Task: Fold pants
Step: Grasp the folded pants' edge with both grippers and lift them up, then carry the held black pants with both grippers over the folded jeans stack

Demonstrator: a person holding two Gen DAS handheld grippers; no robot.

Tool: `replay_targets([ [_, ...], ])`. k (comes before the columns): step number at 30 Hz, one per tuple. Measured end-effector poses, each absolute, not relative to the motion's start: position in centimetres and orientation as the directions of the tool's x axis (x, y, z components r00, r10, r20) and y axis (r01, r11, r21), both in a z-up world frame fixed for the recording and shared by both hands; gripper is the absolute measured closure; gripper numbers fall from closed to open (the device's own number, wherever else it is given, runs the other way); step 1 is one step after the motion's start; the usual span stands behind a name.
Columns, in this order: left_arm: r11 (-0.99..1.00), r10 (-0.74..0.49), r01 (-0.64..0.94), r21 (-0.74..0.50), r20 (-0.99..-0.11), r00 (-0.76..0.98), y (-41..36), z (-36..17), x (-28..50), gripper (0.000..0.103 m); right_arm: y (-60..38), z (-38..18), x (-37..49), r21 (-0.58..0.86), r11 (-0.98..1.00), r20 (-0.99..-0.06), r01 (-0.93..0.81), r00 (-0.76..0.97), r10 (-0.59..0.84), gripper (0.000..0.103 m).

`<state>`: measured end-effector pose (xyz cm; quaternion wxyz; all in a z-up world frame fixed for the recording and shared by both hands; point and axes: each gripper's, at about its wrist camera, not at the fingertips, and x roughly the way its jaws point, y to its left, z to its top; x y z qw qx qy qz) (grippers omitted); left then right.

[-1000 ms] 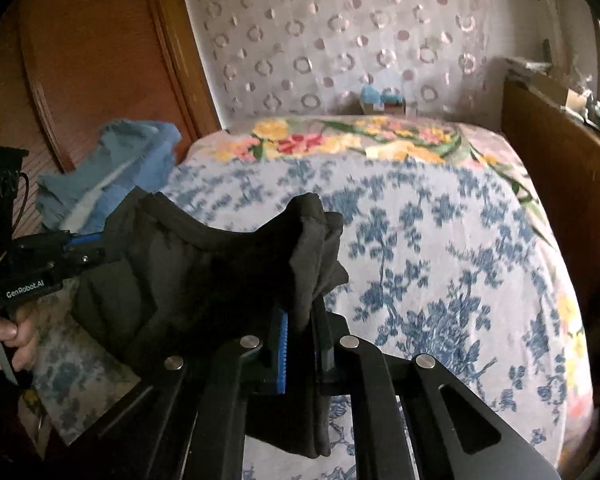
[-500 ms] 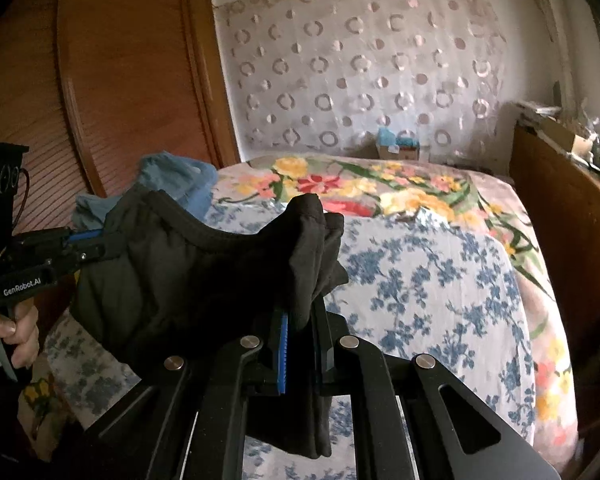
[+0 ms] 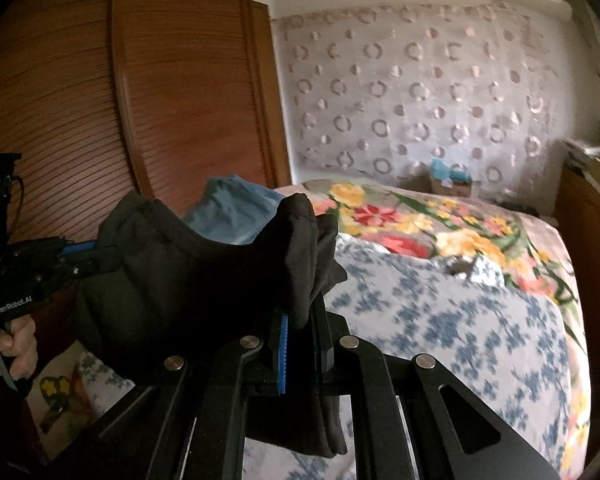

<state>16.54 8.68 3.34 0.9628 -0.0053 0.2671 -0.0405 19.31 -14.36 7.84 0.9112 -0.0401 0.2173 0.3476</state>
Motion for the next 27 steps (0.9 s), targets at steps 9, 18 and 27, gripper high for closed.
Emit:
replay_targets([
  [9,0.999,-0.035,0.033,-0.013,-0.500,0.866,10.7,4.3,17.9,0.087,-13.0,7.8,22.9,0.025,0.728,-0.410,-0.685,0.657,0.633,0.094],
  [18,1.000,0.000,-0.003,-0.006,-0.465,0.886,12.4,6.4,19.7,0.087,-10.2,8.7,27.0,-0.027,0.704,-0.389,-0.710,0.656,0.647,0.094],
  [27,0.996,0.079,-0.087,0.004,-0.465,0.882,14.9,5.4,22.0,0.087,-5.3,8.2,31.5,-0.148,0.632,-0.379,-0.761,0.634,0.674,0.094],
])
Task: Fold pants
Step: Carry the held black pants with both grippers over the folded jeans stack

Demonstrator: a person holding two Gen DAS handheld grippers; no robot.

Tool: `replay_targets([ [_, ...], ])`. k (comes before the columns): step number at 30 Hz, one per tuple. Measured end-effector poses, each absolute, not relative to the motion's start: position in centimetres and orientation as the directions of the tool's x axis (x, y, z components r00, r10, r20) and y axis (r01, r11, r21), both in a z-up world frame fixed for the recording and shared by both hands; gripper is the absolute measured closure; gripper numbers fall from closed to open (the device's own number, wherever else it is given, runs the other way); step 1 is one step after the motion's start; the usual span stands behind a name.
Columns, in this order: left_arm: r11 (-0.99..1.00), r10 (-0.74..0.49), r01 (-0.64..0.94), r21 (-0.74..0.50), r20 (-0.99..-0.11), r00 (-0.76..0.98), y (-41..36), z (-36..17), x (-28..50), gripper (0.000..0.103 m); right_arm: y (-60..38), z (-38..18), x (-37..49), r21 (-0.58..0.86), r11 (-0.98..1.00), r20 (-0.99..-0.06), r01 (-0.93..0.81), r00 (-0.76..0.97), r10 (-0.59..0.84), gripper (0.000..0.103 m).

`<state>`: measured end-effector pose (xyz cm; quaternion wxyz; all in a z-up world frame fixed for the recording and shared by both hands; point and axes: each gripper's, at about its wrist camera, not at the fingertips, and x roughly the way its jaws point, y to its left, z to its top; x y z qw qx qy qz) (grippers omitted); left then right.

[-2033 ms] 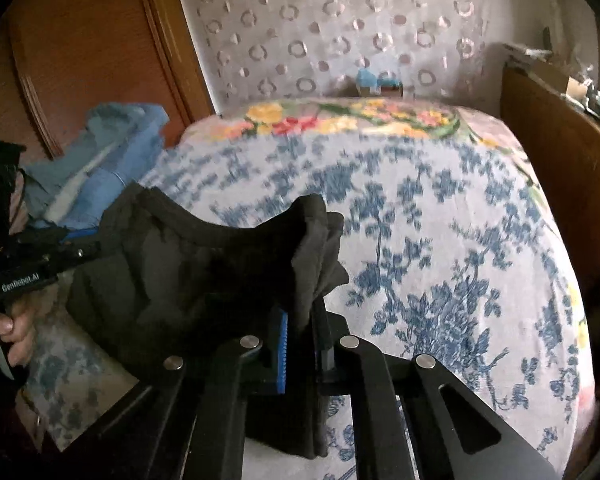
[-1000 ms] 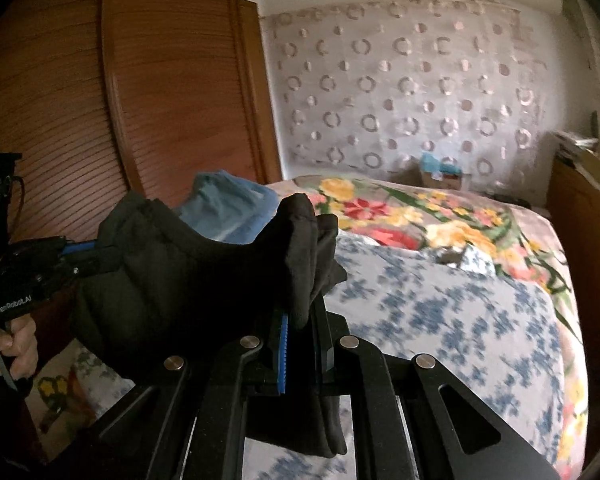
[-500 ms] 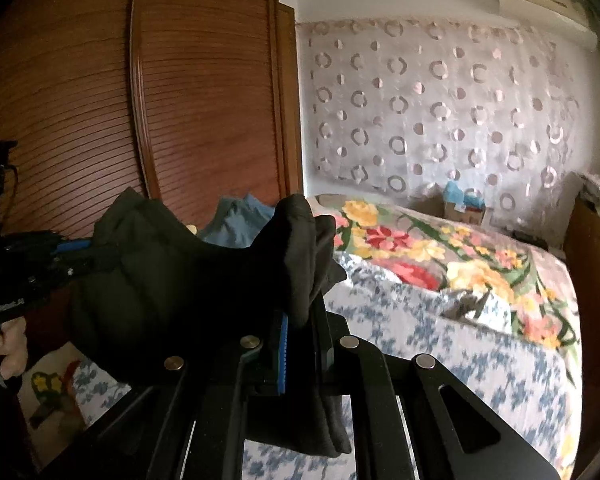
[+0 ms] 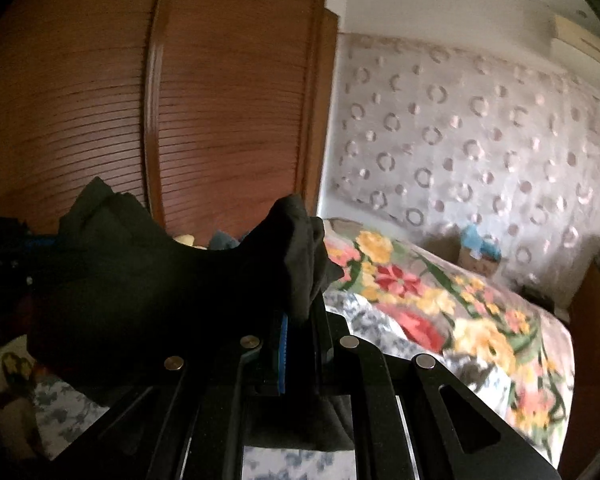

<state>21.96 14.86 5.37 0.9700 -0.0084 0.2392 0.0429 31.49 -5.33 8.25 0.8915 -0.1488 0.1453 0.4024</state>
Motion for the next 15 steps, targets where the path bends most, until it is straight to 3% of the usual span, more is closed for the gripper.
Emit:
replay_targets([
  [5,0.990,0.112,-0.139,-0.022,-0.475,0.873,16.3,4.2,22.6,0.087,-2.7,7.2,34.2,-0.181,0.584,-0.386,-0.792,0.603,0.698,0.094],
  [15,0.979,0.155,-0.200,-0.043,-0.480,0.864,17.8,3.4,22.5,0.087,-0.1,4.8,39.6,-0.106,0.543,-0.390,-0.833,0.537,0.748,0.094],
])
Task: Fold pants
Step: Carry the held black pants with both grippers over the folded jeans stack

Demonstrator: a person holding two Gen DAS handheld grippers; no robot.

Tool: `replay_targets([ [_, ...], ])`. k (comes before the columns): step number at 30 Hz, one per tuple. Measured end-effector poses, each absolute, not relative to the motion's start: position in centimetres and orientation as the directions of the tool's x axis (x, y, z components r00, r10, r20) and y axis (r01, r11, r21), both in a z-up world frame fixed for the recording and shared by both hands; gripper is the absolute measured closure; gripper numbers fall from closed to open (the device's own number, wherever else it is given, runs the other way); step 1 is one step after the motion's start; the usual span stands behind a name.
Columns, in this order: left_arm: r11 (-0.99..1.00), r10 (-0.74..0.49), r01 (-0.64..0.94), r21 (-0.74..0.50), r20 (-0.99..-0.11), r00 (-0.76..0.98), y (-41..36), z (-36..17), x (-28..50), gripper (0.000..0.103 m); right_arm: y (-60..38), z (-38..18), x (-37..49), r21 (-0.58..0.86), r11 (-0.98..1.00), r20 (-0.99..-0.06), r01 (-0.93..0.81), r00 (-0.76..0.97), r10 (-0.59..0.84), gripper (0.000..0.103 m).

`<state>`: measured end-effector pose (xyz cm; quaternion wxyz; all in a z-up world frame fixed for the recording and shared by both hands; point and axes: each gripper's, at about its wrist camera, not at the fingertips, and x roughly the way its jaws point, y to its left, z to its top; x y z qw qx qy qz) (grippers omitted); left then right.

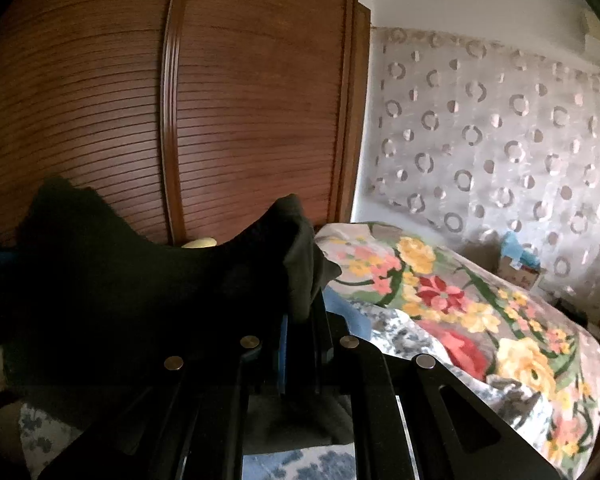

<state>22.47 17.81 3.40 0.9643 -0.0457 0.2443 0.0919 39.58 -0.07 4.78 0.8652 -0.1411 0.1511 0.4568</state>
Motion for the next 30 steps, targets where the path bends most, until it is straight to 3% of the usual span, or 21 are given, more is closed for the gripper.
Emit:
replay_targets([
  [11,0.965,0.194,-0.257,-0.050,-0.523,0.830,19.0,1.0,22.1,0.085,2.0,4.0,41.7,-0.037,0.531,-0.445,-0.846,0.490,0.750,0.094],
  [14,0.963,0.208,-0.265,-0.036,-0.524,0.826,19.1,1.0,21.8,0.073,1.2,4.2,41.9,-0.013,0.537,-0.451,-0.844,0.484,0.750,0.086],
  [16,0.965,0.206,-0.260,-0.032,-0.519,0.829,19.0,1.0,21.7,0.053,0.4,4.4,41.9,0.006,0.538,-0.448,-0.843,0.479,0.755,0.078],
  [18,0.967,0.201,-0.251,-0.032,-0.507,0.838,18.8,1.0,21.4,0.049,-0.8,4.6,41.8,0.028,0.525,-0.444,-0.850,0.460,0.769,0.070],
  [24,0.970,0.189,-0.239,-0.036,-0.506,0.842,18.6,1.0,21.3,0.026,-2.9,4.7,41.3,0.031,0.526,-0.446,-0.850,0.459,0.768,0.067],
  [30,0.971,0.202,-0.239,-0.005,-0.513,0.834,18.4,0.9,21.6,0.025,-3.6,4.8,40.5,0.041,0.544,-0.441,-0.838,0.473,0.762,0.066],
])
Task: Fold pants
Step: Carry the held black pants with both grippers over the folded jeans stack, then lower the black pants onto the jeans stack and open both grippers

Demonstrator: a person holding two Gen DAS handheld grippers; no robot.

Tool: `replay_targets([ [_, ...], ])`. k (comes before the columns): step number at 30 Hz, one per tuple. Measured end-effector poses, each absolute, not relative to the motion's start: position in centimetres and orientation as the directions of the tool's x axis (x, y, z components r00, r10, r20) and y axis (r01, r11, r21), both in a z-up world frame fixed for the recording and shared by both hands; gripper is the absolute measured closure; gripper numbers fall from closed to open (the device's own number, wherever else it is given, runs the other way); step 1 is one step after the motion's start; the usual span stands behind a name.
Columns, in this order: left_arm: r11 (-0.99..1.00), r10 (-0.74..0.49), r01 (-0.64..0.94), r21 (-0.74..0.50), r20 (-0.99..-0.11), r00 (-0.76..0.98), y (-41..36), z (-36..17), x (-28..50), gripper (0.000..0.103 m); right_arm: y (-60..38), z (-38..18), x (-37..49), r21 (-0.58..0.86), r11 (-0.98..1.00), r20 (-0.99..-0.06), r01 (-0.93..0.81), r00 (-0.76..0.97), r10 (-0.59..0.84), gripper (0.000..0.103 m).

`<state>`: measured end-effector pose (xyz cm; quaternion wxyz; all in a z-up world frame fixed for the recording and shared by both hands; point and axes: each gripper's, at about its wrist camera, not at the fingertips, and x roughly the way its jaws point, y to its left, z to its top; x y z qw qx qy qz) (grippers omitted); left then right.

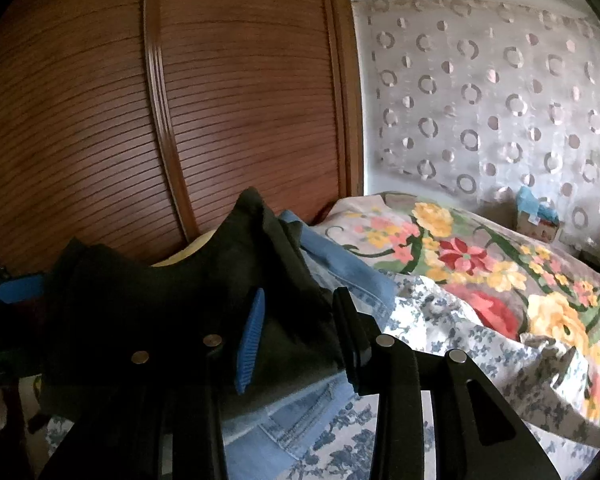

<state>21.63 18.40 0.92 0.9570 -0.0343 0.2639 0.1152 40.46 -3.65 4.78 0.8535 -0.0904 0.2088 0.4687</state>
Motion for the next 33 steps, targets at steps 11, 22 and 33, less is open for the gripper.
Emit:
replay_targets([
  [11,0.968,0.225,-0.248,0.027,-0.521,0.824,18.4,0.4,22.0,0.025,-3.7,4.7,37.0,0.021,0.527,-0.450,-0.850,0.463,0.764,0.065],
  [22,0.964,0.232,-0.265,0.026,-0.576,0.784,19.0,-1.9,22.2,0.025,-3.1,3.8,39.0,0.057,0.560,-0.499,-0.827,0.462,0.733,0.065],
  [33,0.959,0.241,-0.281,0.022,-0.579,0.779,18.4,-2.3,20.7,0.025,-4.8,5.1,35.8,0.072,0.561,-0.472,-0.825,0.468,0.747,0.065],
])
